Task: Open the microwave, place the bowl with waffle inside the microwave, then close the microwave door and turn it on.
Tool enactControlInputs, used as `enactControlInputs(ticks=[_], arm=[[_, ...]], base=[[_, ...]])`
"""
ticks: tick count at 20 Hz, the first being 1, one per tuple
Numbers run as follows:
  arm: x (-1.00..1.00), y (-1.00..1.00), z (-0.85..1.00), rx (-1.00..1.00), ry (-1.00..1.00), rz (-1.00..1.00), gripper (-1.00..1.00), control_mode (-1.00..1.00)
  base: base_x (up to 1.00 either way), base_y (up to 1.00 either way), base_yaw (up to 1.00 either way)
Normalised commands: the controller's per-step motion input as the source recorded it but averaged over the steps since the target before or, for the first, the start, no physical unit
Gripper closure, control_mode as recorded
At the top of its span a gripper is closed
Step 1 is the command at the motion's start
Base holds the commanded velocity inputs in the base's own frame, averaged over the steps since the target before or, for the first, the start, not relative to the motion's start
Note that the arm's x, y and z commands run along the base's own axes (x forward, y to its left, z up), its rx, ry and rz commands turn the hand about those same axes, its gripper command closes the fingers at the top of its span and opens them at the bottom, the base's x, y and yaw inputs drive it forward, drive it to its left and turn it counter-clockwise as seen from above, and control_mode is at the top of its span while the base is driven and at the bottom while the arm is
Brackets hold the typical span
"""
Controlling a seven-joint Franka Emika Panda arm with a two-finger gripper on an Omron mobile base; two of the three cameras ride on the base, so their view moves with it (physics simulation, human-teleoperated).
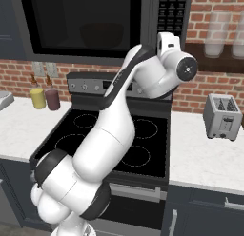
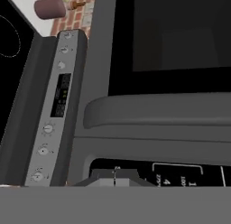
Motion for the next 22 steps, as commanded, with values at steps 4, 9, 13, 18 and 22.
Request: enactControlInputs(ticks=[4, 9, 13, 18, 22], arm=[[0.25, 0.00, 0.00, 0.03, 0.00, -0.01, 1.00, -1.00], [0.26, 0.00, -0.07, 0.01, 0.00, -0.01, 1.00, -1.00], [0.34, 0.00, -0.17, 0.00, 0.00, 0.00, 1.00, -1.00], [0.43, 0.00, -0.20, 0.00, 0.00, 0.00, 1.00, -1.00], [0.47, 0.00, -0.13, 0.00, 0.00, 0.00, 1.00, -1.00]], base=[[0.00, 0.00, 0.00], [0.00, 0.00, 0.00], [0.00, 0.00, 0.00], [0.00, 0.00, 0.00], [0.00, 0.00, 0.00]])
